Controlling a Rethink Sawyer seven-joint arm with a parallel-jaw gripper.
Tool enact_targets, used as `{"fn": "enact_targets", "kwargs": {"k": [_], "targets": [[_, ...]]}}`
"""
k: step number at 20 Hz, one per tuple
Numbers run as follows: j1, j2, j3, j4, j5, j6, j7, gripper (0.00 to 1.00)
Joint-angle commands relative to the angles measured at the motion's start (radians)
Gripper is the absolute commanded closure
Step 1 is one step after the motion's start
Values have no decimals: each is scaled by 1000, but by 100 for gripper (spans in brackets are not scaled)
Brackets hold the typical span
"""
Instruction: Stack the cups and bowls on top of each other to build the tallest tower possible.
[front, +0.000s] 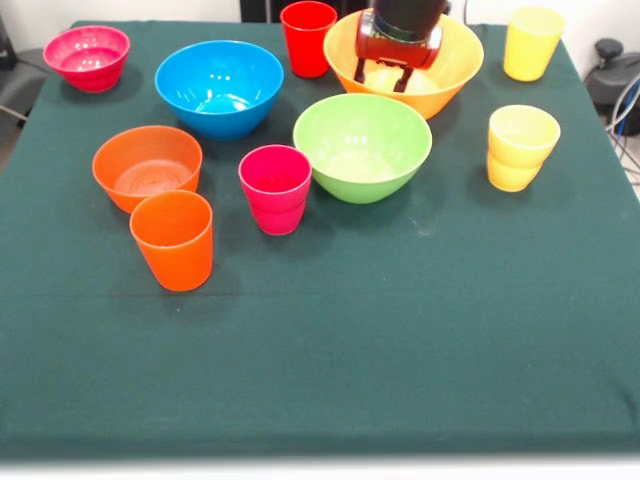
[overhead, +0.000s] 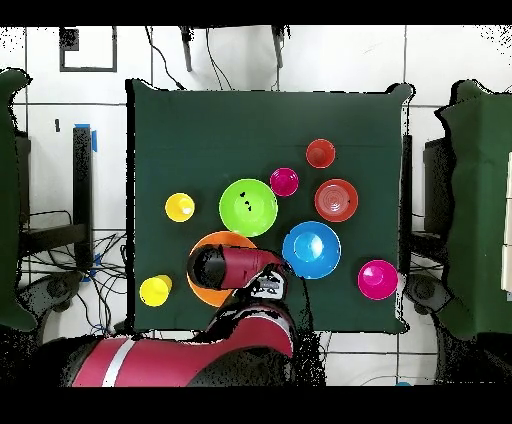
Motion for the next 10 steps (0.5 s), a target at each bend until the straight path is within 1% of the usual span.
{"fn": "enact_targets", "kwargs": {"k": [1, 4, 10], "targets": [[26, -114, 61, 25, 39, 68, 167, 0], [48, -145, 54, 29, 56, 108, 183, 0], [71, -161, 45, 28, 75, 137, 194, 0]]}}
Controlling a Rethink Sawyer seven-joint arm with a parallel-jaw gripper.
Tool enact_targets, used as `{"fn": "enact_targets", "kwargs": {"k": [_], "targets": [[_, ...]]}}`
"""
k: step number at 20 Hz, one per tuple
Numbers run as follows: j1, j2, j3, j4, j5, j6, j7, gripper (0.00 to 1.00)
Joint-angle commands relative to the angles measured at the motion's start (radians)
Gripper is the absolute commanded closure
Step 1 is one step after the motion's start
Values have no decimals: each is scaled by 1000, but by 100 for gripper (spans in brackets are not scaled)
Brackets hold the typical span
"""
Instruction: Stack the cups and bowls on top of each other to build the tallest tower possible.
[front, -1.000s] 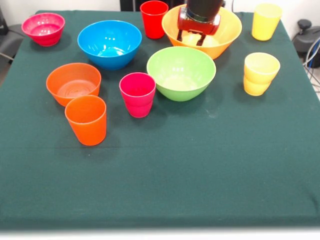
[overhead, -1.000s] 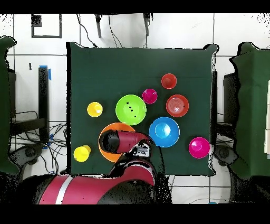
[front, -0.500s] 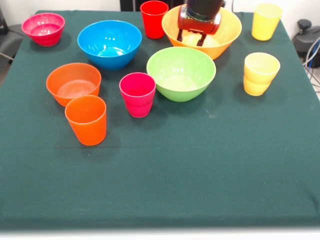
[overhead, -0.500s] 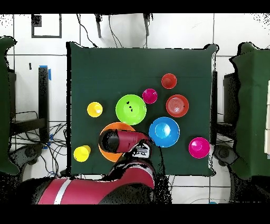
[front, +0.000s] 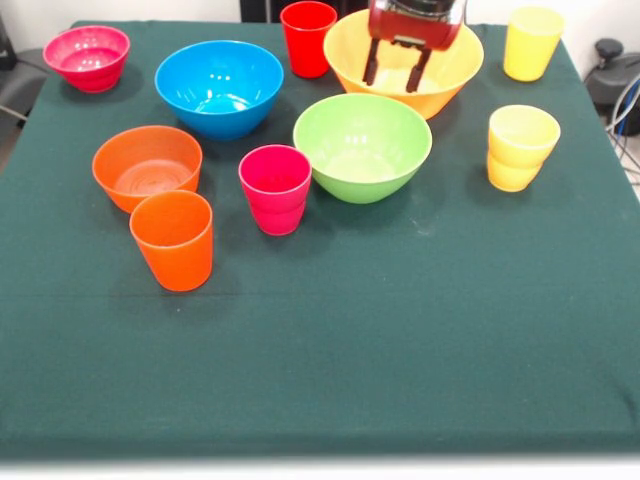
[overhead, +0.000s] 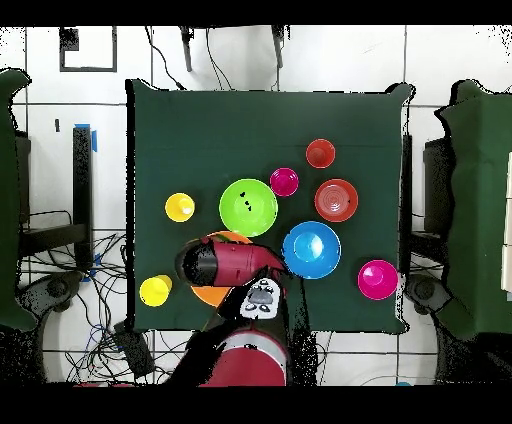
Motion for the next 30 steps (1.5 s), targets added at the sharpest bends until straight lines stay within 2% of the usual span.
{"fn": "enact_targets", "kwargs": {"k": [1, 10, 15, 20, 30], "targets": [[42, -43, 54, 17, 61, 124, 191, 0], [74, -50, 58, 2, 109, 164, 215, 0], [79, -11, 58, -19, 120, 139, 223, 0], [94, -10, 49, -15, 119, 138, 228, 0], [104, 40, 42, -39, 121, 114, 244, 0]]}}
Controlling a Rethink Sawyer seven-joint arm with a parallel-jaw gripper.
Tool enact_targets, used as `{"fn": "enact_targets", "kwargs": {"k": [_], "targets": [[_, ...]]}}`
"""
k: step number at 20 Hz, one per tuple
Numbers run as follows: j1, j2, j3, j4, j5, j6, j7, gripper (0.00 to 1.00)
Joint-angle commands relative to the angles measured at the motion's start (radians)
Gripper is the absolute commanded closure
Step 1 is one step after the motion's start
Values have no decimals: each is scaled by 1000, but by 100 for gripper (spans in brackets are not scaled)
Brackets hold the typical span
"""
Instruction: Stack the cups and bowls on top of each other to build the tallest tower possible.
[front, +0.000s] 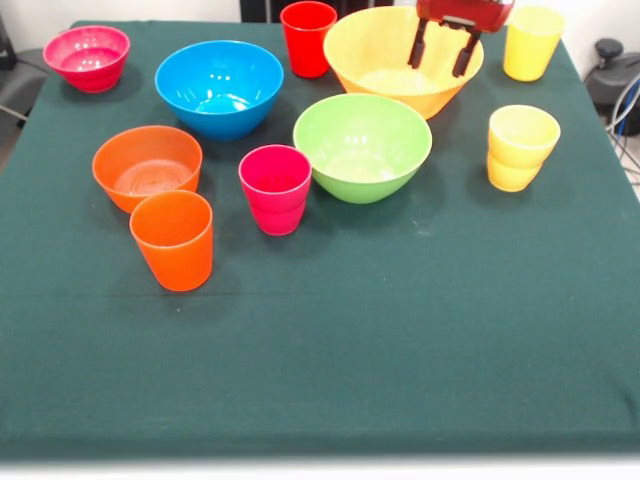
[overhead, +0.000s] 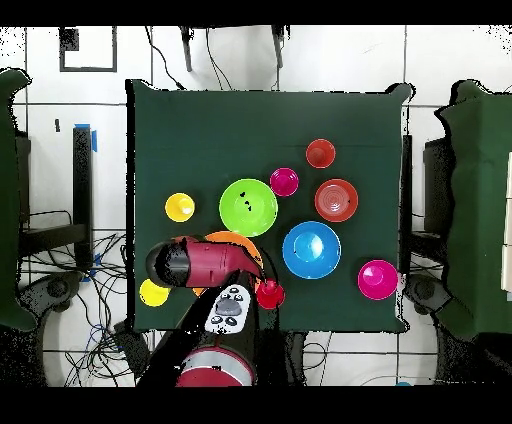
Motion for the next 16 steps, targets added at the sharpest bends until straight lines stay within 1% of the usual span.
{"fn": "enact_targets", "kwargs": {"k": [1, 3, 8, 13, 16], "targets": [[8, 84, 51, -39, 39, 36, 181, 0], [5, 87, 58, -30, 43, 31, 185, 0], [7, 114, 60, -41, 51, 20, 200, 0], [23, 142, 52, -52, 53, -4, 210, 0], [29, 146, 51, -67, 60, 13, 209, 0]]}}
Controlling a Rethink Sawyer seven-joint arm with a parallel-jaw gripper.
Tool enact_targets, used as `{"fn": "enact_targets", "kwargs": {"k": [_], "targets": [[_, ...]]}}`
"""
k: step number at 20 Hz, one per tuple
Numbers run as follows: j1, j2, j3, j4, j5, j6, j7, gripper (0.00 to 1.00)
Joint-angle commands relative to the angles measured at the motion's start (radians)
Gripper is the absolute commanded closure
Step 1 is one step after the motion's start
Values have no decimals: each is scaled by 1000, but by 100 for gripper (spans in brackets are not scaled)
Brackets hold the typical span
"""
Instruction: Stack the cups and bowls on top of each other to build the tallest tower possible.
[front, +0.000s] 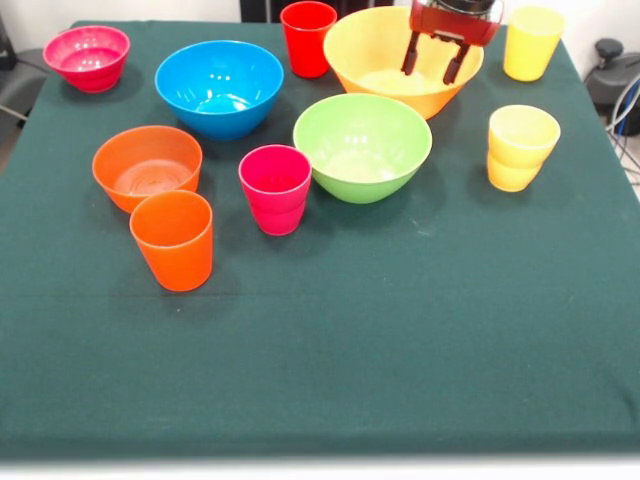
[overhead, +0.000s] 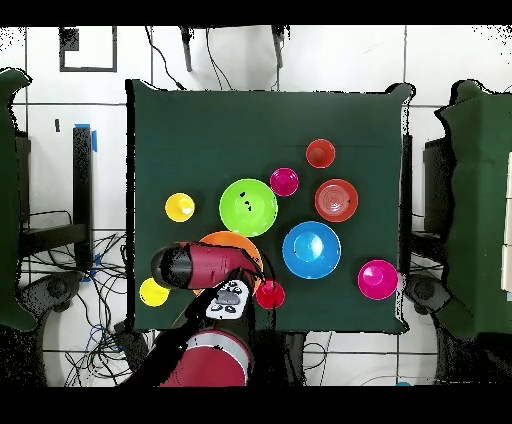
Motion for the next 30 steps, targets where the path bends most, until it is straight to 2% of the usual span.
{"fn": "enact_targets", "kwargs": {"k": [1, 3, 11, 18, 30], "targets": [[25, 75, 49, -73, 52, 11, 195, 0], [28, 83, 52, -79, 60, 6, 200, 0], [34, 40, 53, -54, 68, 28, 200, 0], [33, -21, 48, -35, 70, 91, 188, 0], [19, -60, 58, -41, 68, 141, 168, 0]]}}
